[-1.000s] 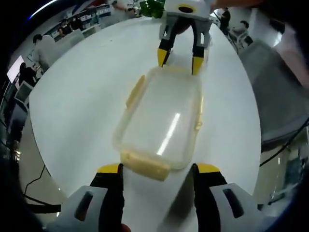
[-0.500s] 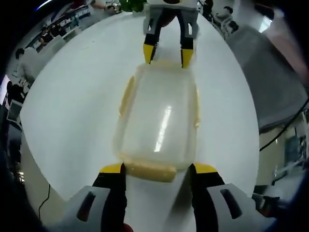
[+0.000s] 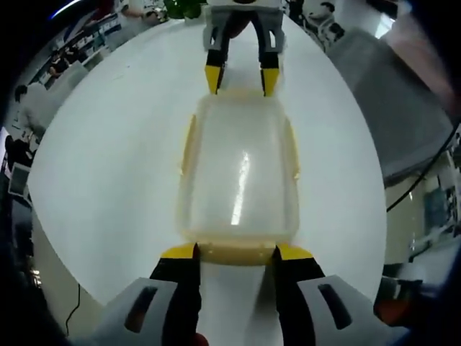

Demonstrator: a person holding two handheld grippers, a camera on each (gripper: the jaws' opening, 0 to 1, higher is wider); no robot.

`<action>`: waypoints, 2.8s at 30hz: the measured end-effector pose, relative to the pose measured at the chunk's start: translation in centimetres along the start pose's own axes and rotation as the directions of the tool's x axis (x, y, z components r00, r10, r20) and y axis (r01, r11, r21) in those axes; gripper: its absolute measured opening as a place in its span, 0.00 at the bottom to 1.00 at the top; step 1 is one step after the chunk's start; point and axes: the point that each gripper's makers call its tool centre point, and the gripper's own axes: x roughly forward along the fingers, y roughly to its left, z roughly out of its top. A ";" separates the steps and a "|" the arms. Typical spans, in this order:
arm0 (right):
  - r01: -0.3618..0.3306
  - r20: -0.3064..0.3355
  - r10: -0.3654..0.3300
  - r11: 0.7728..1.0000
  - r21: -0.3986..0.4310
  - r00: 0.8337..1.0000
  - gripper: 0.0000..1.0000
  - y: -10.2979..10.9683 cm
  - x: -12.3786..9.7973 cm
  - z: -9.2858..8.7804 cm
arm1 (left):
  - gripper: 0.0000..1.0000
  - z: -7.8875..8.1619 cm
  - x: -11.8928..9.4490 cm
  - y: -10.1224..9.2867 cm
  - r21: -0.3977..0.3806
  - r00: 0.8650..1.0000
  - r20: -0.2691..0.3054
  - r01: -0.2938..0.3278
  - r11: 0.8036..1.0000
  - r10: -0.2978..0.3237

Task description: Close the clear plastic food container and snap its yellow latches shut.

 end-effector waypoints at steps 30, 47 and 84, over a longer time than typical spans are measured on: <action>-0.039 0.005 0.039 0.999 0.007 0.999 0.36 1.6 -3.0 -0.3 | 0.37 2.5 -2.1 -1.6 -0.018 0.998 0.060 -0.020 1.000 0.021; -0.021 0.003 0.021 1.000 0.016 1.000 0.36 1.8 -6.1 -1.6 | 0.37 5.7 -3.0 -1.4 -0.008 0.997 0.072 -0.004 1.000 0.005; 0.010 -0.005 -0.009 0.999 0.044 1.000 0.36 3.1 -12.5 -6.8 | 0.37 13.7 -2.5 -2.5 0.037 0.998 0.055 0.002 0.999 -0.004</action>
